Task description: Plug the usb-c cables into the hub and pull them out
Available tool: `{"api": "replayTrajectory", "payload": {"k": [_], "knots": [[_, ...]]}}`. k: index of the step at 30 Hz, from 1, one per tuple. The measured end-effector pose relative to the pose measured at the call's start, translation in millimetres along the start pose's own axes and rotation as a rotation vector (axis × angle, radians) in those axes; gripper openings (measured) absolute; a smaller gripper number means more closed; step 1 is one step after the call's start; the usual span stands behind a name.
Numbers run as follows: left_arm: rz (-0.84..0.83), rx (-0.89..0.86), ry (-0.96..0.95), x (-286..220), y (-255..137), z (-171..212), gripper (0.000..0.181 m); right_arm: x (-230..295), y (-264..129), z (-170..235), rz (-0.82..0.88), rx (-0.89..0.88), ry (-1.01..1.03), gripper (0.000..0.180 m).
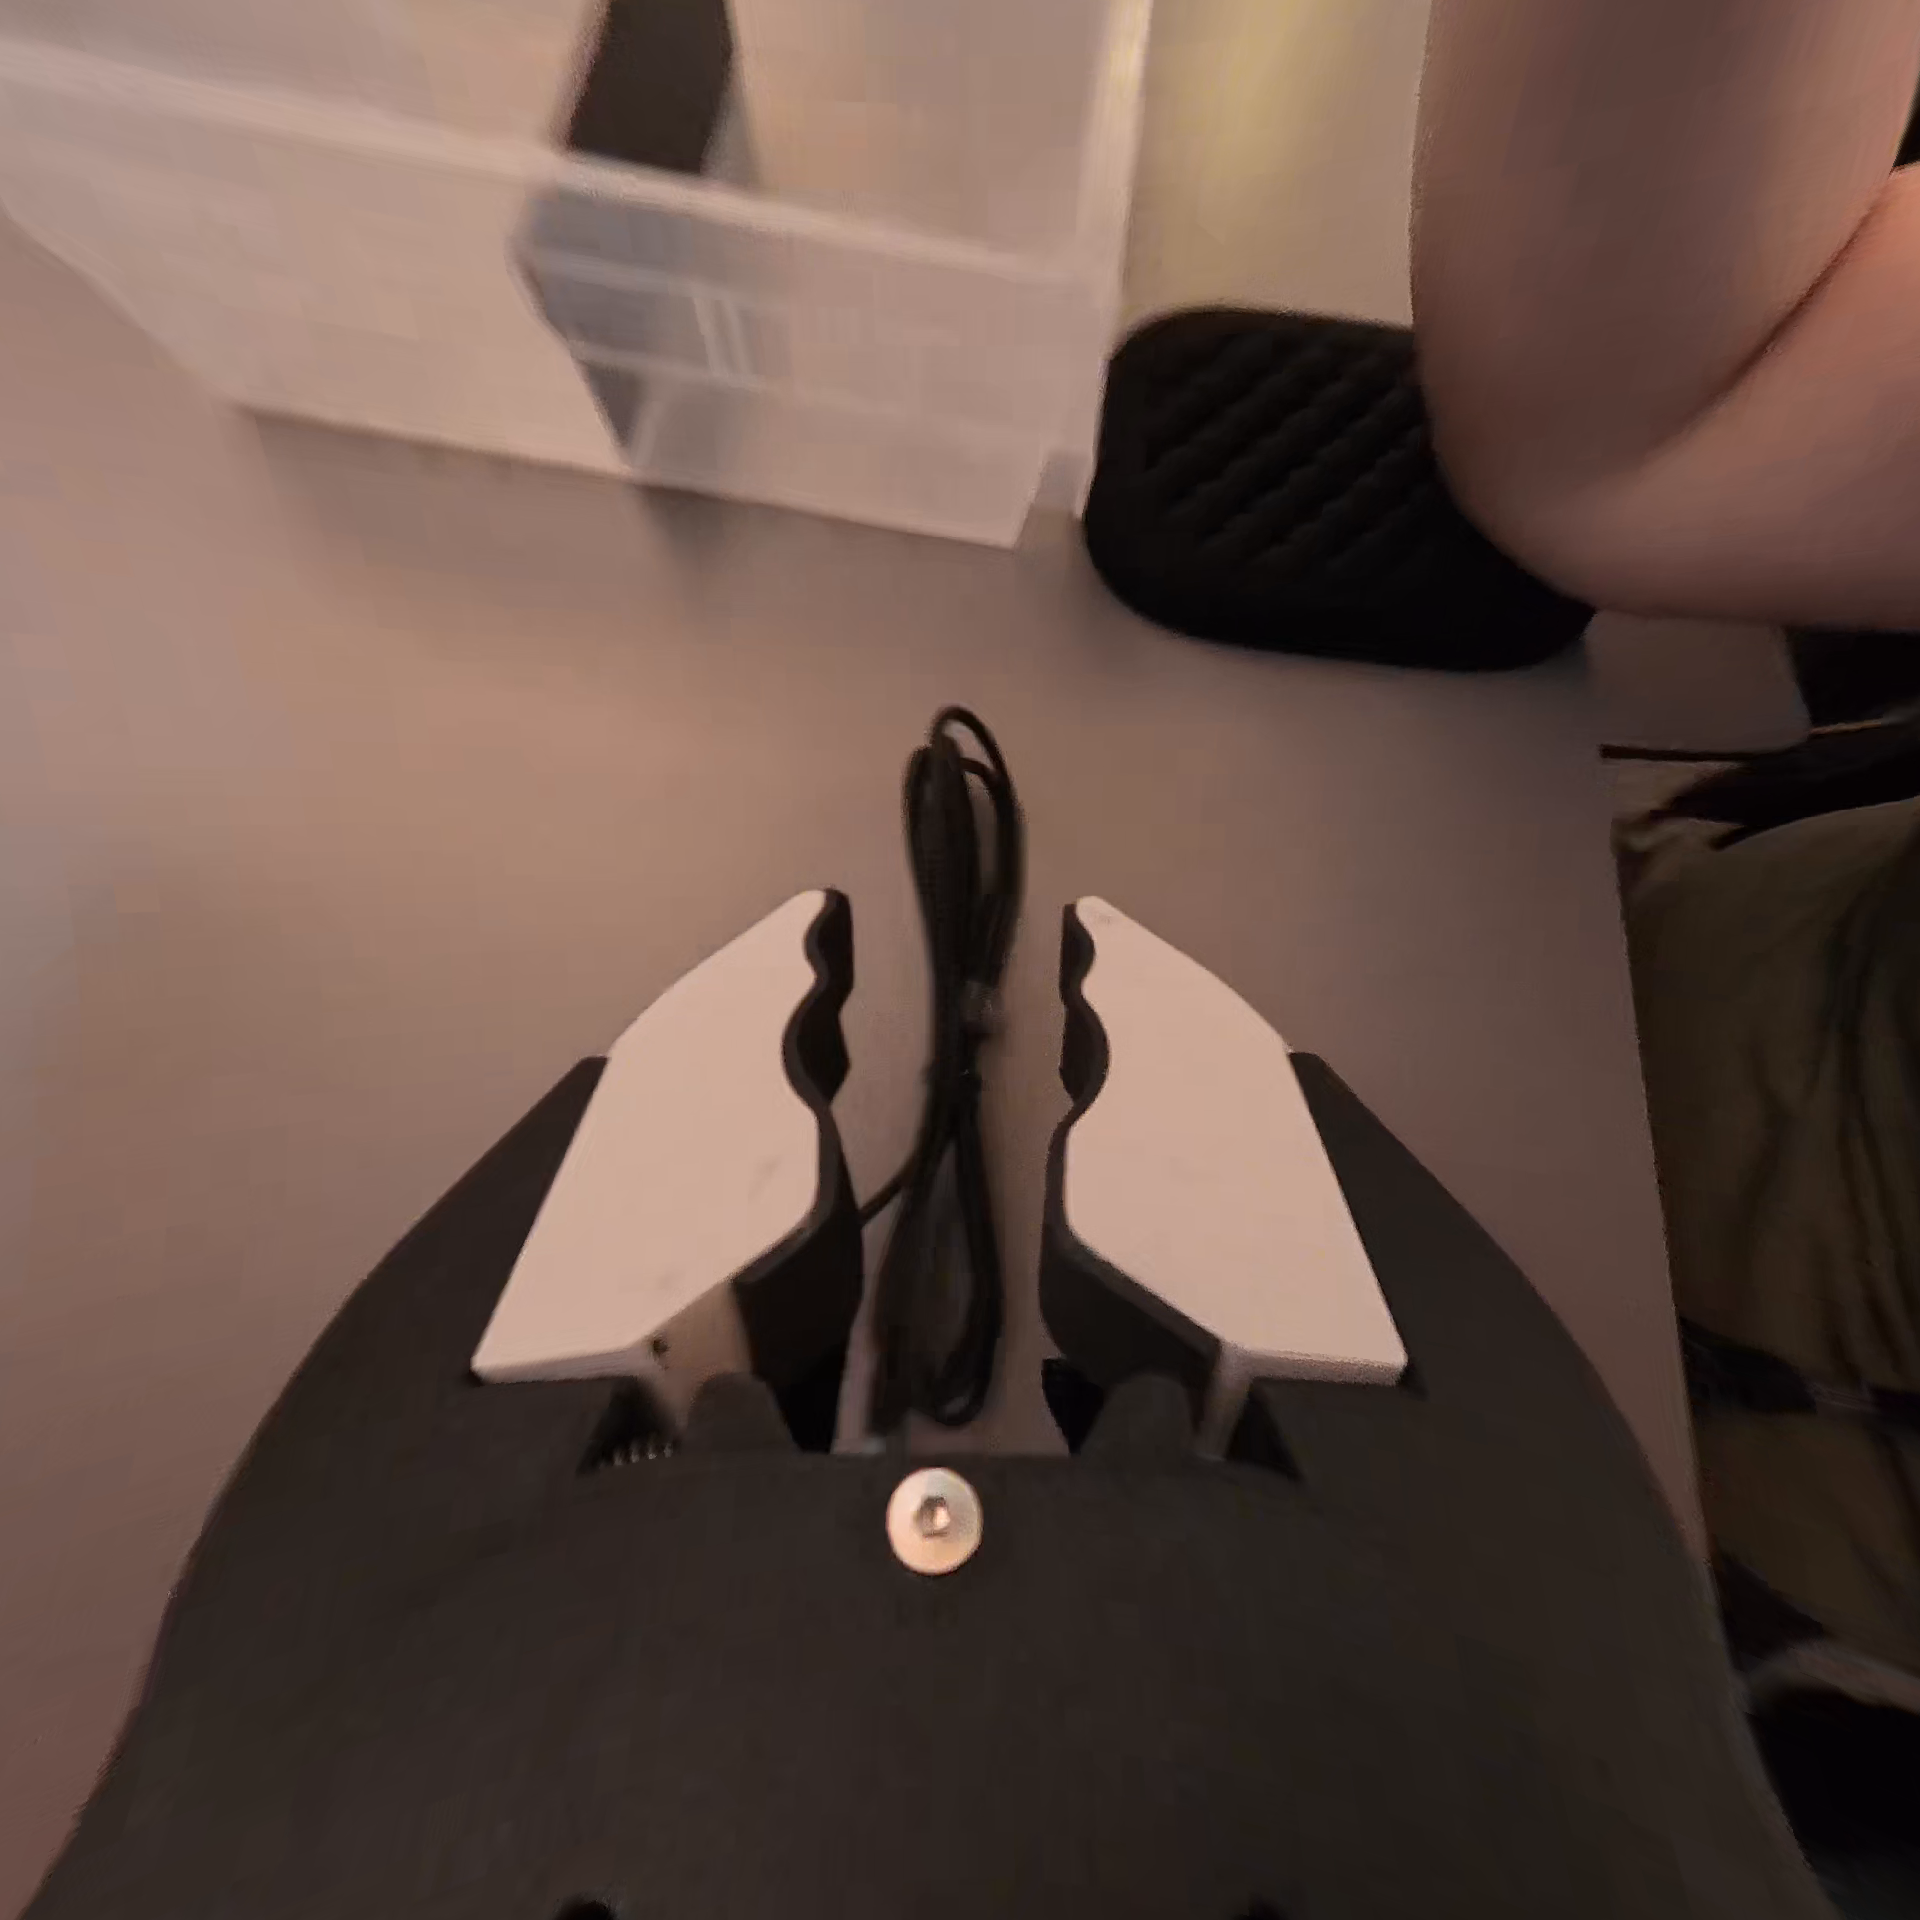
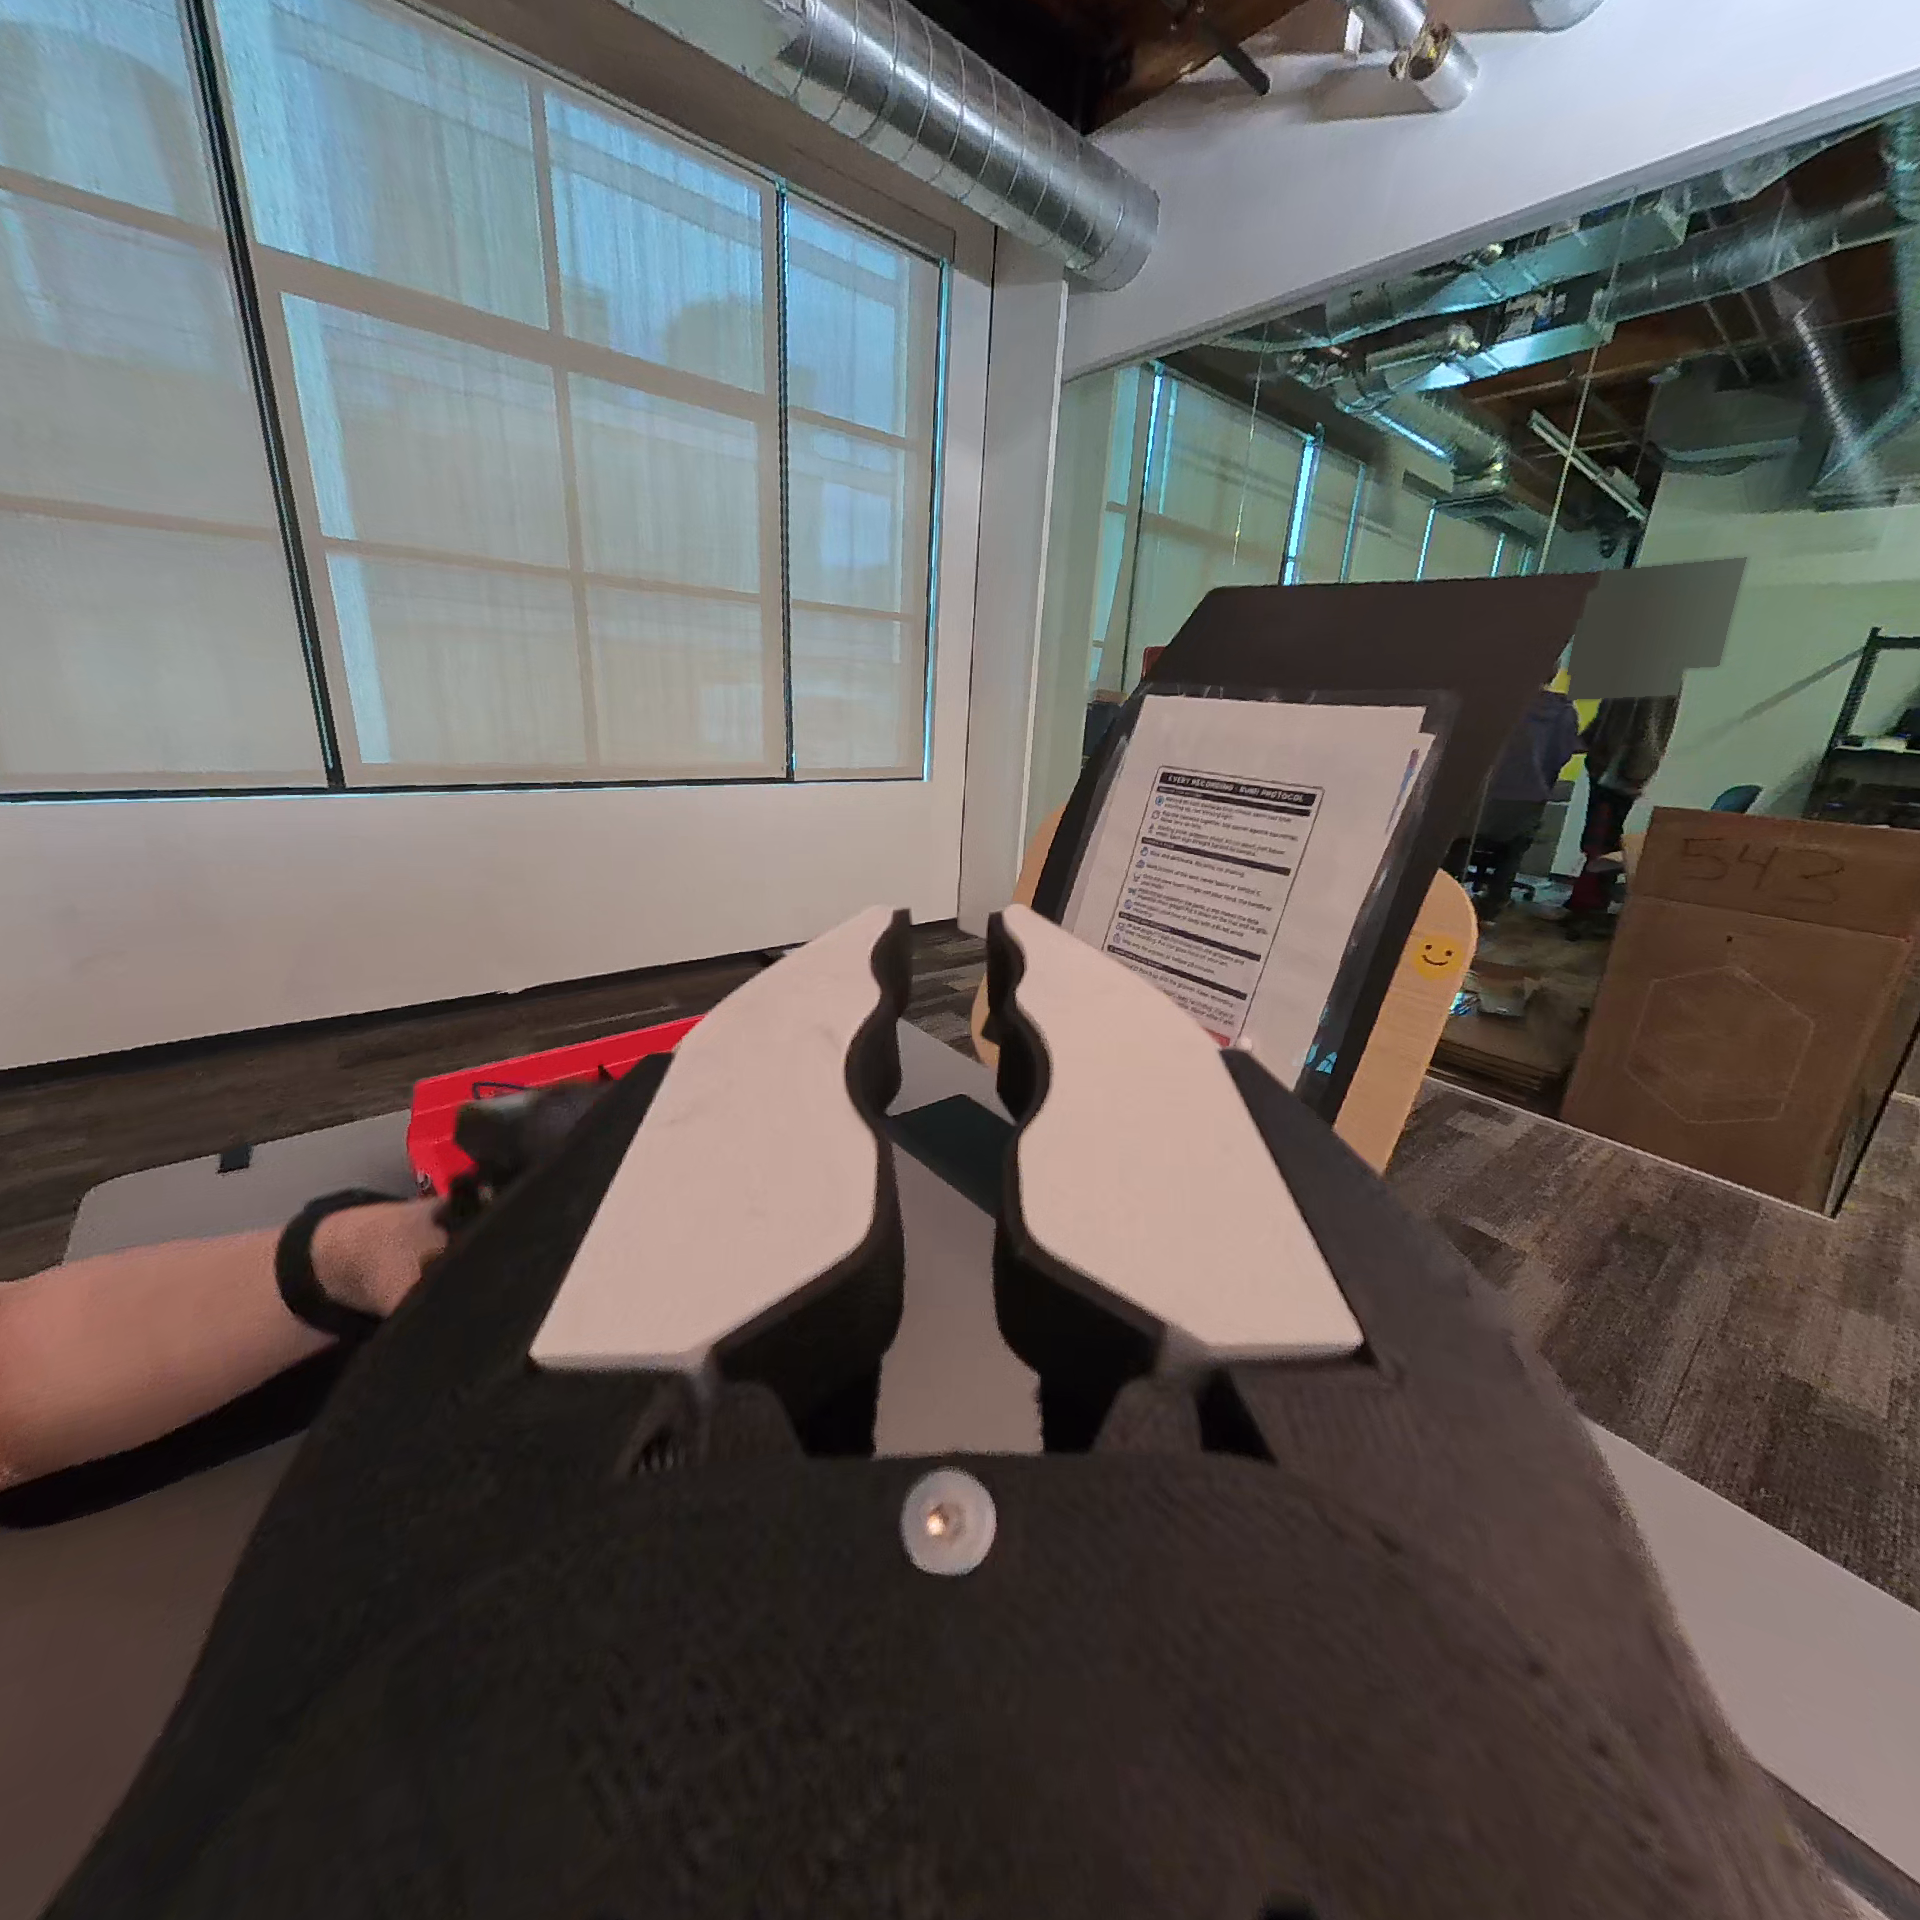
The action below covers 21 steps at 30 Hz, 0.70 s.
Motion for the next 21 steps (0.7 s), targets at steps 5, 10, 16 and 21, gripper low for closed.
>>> {"api": "replayTrajectory", "payload": {"k": [5,10,16,21], "knots": [[-0.603,-0.201,0.176,47,-148,-13,0.037,-6,-10,-6,0.055,-0.018,-0.05,0.014],[-1.019,0.465,0.239,140,-250,105,0.031,-12,-13,-12,0.061,-0.085,-0.047,0.013],[-0.807,0.997,0.125,187,-277,252,0.037,-24,-2,1,0.085,-0.039,-0.039,0.013],[-0.697,1.2,0.042,207,-280,313,0.043,-32,-1,4,0.14,-0.028,-0.06,0.013]]}}
Point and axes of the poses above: each gripper's, where its closed fingertips meet, y out along the fingers, z out of its underside, x = y × z across the jaws, the point moved 2 cm from there along -y, back along the fingers, and after that the axes turned 8 degrees about z, right-handed, at the moved point
